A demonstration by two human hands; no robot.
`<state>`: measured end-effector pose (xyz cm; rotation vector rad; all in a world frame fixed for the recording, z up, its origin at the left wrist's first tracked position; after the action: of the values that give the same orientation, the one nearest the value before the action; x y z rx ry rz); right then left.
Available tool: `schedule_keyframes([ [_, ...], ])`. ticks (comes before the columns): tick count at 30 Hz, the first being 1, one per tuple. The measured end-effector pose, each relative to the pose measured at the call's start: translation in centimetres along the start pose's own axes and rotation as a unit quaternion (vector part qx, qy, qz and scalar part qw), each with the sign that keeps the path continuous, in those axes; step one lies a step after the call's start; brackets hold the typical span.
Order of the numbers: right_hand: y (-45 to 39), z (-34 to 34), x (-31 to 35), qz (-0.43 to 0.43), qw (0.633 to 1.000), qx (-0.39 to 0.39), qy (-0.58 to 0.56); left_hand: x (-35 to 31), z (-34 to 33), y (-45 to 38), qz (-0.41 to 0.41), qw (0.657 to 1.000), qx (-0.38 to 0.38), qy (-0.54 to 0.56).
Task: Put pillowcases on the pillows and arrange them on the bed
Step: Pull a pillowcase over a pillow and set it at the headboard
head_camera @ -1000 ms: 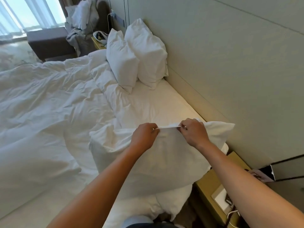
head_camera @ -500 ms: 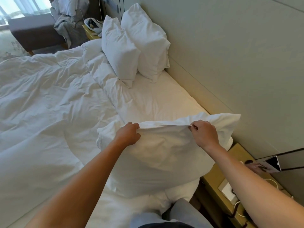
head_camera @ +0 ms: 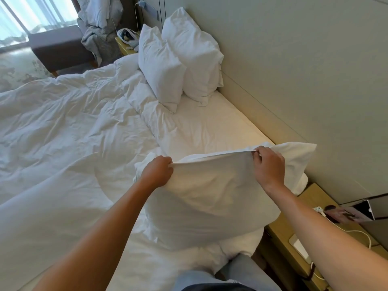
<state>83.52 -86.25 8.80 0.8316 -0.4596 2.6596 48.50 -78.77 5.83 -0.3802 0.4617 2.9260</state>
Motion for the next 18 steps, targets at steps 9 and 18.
schedule_keyframes([
  [9,-0.9,0.3,1.4,0.002,0.998,0.003,-0.068,0.3,4.0,2.2,0.032,0.986,-0.090,0.138],
  [18,-2.2,2.8,5.9,0.091,0.992,-0.042,-0.076,0.2,9.0,2.7,0.059,0.947,-0.272,0.158],
])
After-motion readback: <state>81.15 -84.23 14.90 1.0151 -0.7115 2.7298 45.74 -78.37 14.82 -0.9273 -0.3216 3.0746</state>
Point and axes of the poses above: each hand's wrist, its own y-axis away from the middle knuckle, its own z-axis out of the back of the hand, x = y × z, the point moved 3 cm from there along -y, towards the middle knuckle, and after that the axes turned 7 degrees about -y, right-handed, at the moved point
